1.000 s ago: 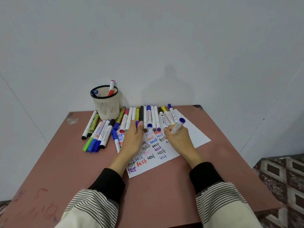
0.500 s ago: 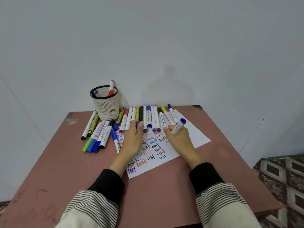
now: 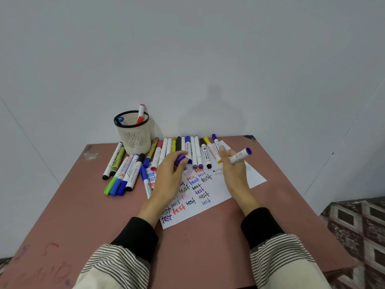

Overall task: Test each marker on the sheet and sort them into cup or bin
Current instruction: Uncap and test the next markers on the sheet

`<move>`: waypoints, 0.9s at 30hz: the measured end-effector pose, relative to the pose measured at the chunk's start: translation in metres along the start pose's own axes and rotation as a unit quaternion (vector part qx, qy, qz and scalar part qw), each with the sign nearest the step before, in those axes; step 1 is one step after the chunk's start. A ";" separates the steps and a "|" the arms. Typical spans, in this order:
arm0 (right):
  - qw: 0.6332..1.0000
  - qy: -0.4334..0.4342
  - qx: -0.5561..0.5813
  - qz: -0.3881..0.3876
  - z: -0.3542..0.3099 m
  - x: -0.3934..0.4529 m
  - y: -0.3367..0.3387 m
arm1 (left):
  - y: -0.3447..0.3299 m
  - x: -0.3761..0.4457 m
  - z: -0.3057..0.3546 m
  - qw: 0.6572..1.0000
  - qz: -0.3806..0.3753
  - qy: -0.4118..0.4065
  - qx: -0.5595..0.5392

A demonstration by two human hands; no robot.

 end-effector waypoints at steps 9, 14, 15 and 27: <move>0.966 -0.105 0.214 -0.100 0.007 0.002 -0.015 | -0.005 0.000 0.001 0.999 -0.025 -0.027 0.015; 0.947 -0.147 0.247 -0.140 0.005 -0.003 -0.023 | -0.007 0.000 0.004 0.998 -0.028 -0.008 -0.054; 0.949 -0.147 0.238 -0.146 0.006 -0.003 -0.024 | -0.007 0.000 0.005 0.998 -0.028 -0.007 -0.059; 0.967 -0.078 0.203 -0.134 0.004 0.000 -0.022 | -0.009 0.000 0.005 0.994 -0.046 0.008 -0.096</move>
Point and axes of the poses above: each hand's wrist, its own x-axis towards the middle knuckle, its own y-axis out of the back of the hand, z = x × y, the point moved 8 cm from there along x, towards the middle knuckle, and after that the axes turned 5 degrees about -x, right-handed, at the moved point
